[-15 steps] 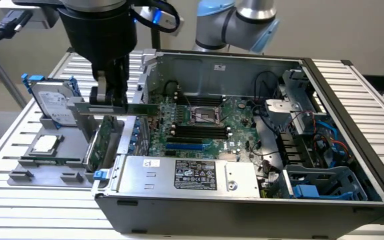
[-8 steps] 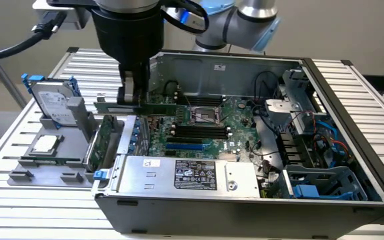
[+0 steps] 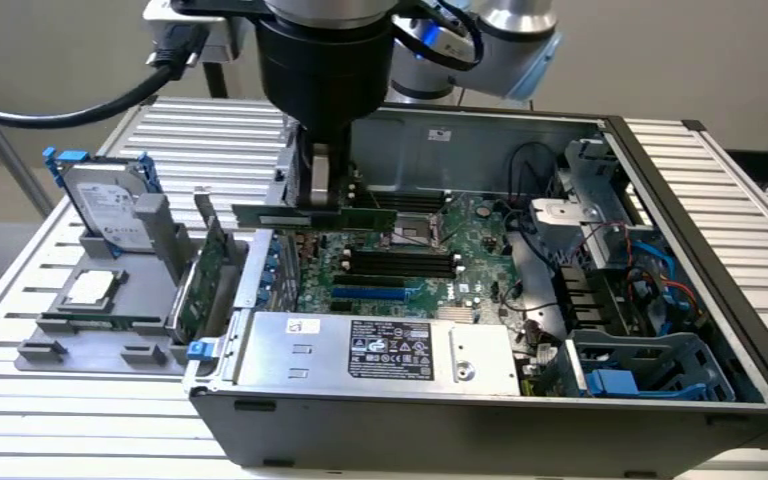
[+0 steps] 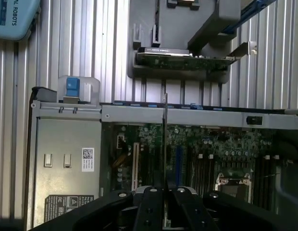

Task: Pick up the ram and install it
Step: 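Pick up the ram and move it above insertion slot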

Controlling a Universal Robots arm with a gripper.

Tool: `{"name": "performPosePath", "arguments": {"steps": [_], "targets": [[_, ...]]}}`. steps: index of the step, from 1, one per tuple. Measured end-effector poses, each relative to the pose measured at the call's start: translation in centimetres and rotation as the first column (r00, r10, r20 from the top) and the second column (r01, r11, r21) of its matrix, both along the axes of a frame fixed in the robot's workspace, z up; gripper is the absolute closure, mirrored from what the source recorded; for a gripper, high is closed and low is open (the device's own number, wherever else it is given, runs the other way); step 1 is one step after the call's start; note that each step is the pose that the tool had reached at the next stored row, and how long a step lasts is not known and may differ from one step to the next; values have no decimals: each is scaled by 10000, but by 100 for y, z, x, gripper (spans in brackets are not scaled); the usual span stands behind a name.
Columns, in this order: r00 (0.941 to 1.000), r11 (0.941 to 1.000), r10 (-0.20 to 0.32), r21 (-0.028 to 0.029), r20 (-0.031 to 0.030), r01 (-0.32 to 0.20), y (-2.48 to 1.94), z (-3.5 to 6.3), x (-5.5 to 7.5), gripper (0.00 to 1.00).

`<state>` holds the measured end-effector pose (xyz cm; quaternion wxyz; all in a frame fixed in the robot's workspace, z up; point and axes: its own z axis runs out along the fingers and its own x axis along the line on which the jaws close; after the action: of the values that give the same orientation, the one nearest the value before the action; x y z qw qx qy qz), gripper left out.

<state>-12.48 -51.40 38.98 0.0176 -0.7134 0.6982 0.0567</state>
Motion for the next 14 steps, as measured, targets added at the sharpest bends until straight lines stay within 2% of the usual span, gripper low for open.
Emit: {"name": "performPosePath", "arguments": {"steps": [5, 8, 11, 14], "targets": [[10000, 10000, 0, 1, -53, 0, 14, -2, 226, 100], [10000, 10000, 0, 0, -75, 0, 51, -11, 352, 100], [10000, 10000, -1, 0, -81, 1, 143, -42, 418, 100], [10000, 10000, 0, 0, -82, 0, 272, -89, 454, 100]]}}
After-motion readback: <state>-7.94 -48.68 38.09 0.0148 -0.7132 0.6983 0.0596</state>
